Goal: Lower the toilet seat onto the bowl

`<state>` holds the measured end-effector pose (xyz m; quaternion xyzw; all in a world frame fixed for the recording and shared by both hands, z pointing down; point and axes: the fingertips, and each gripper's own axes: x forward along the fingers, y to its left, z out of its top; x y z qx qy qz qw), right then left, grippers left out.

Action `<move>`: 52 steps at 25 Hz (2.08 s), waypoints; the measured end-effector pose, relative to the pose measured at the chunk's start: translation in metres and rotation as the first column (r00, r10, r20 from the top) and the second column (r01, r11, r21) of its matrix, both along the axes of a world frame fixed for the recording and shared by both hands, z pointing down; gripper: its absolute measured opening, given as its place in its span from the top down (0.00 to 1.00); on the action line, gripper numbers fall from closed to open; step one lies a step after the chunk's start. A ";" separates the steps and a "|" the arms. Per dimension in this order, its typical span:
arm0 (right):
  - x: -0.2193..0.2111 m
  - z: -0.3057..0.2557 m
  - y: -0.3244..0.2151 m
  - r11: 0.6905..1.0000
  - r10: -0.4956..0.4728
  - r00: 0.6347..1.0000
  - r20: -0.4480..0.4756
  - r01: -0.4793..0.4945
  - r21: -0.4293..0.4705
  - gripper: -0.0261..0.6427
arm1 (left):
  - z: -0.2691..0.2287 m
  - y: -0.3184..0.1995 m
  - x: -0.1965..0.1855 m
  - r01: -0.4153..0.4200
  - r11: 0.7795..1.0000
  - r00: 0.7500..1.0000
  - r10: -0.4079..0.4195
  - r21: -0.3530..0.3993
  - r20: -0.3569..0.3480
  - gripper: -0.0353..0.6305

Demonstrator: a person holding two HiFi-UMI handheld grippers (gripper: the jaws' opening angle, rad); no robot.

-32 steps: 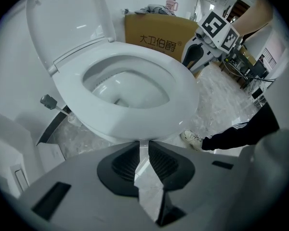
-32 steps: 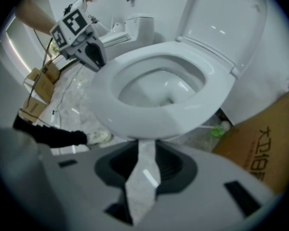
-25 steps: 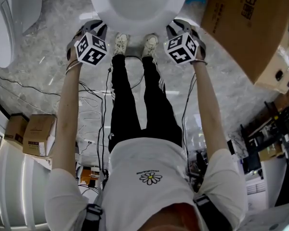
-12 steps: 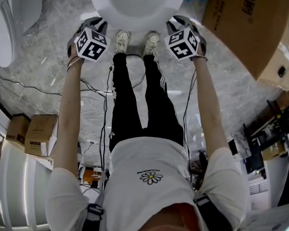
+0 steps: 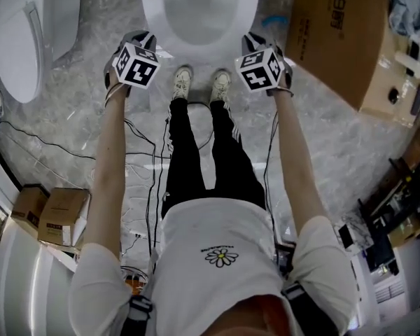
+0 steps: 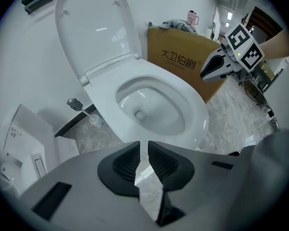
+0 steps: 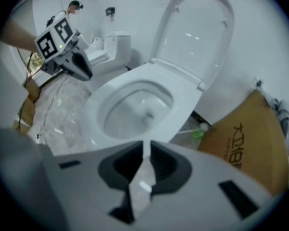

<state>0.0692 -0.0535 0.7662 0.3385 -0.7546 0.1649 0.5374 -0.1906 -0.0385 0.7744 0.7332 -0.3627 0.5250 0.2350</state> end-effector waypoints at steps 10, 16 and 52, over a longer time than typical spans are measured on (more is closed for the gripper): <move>-0.028 -0.213 -0.060 0.926 0.146 0.976 0.162 -0.193 0.326 0.90 | -0.208 -0.066 0.014 0.301 0.912 0.940 -0.235 0.278 -0.249 0.89; -0.050 -0.346 -0.019 0.828 0.190 0.915 0.357 -0.344 0.442 0.91 | -0.374 -0.044 0.038 0.406 0.752 0.888 -0.189 0.519 -0.420 0.91; -0.074 -0.489 0.062 0.671 0.031 0.828 0.560 -0.432 0.603 0.92 | -0.532 0.057 0.048 0.583 0.406 0.796 -0.114 0.704 -0.594 0.92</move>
